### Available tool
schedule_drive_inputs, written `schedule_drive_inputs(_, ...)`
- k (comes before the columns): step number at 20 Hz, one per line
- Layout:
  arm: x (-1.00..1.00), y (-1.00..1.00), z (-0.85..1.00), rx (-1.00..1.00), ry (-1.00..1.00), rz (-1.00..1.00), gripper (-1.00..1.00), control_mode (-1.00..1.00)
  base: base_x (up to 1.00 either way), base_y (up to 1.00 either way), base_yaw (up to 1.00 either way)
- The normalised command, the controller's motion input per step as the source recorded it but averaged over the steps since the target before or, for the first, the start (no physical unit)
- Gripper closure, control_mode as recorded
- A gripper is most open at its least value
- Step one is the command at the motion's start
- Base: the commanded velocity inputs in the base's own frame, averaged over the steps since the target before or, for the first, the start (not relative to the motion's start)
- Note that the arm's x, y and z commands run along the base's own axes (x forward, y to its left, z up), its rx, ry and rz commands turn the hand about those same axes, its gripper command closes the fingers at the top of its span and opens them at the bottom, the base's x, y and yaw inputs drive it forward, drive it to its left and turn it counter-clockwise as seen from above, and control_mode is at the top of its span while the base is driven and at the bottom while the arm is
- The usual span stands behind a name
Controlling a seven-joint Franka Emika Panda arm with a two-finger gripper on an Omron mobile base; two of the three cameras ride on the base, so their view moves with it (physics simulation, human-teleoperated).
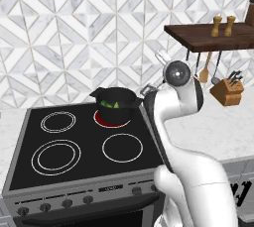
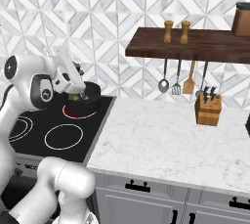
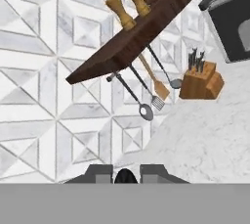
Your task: Put the broccoli and lemon wedge in the pot. Retrieve the spatula and lightly stir the vegetables in the pot.
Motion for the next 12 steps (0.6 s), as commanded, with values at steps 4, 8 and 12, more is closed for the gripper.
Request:
schedule_drive_inputs(4,0.74,1.0,0.02,-0.34,0.23,-0.14,1.0,-1.0,0.0,0.0,0.0)
schedule_drive_inputs(8,0.71,1.0,0.0,-0.21,0.22,-0.16,1.0,-1.0,0.0,0.0,0.0)
schedule_drive_inputs(12,0.62,0.85,0.04,-0.11,0.15,-0.11,1.0,-1.0,0.0,0.0,0.0)
